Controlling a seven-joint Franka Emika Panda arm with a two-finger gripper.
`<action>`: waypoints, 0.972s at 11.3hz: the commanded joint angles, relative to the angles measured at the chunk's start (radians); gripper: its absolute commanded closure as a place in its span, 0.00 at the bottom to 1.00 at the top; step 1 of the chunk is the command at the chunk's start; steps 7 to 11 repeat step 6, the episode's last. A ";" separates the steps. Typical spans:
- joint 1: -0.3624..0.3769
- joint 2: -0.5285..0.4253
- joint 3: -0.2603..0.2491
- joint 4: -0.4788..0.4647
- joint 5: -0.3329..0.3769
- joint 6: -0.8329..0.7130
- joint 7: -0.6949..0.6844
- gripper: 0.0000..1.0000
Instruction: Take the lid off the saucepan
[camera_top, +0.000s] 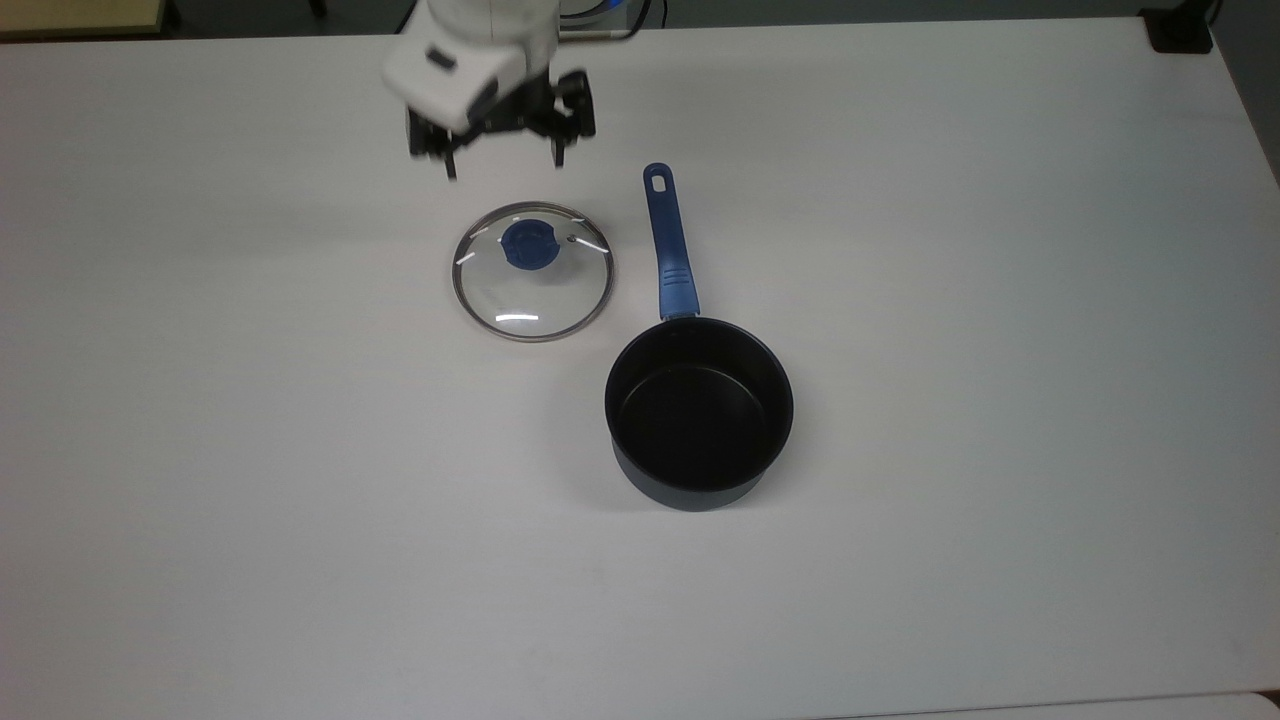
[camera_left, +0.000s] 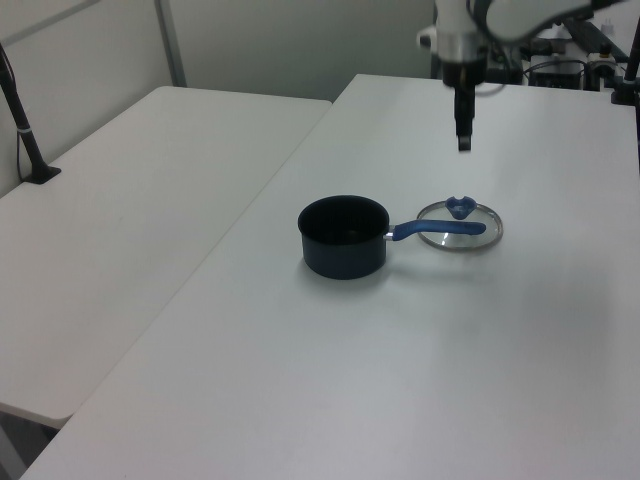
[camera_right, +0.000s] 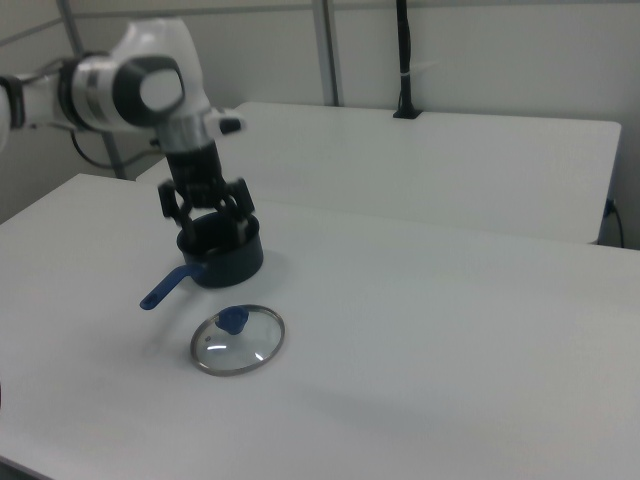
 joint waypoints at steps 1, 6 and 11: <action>0.074 -0.035 -0.004 0.107 -0.005 -0.118 0.173 0.00; 0.094 -0.101 -0.012 0.107 0.005 -0.159 0.278 0.00; 0.094 -0.101 -0.012 0.107 0.005 -0.159 0.278 0.00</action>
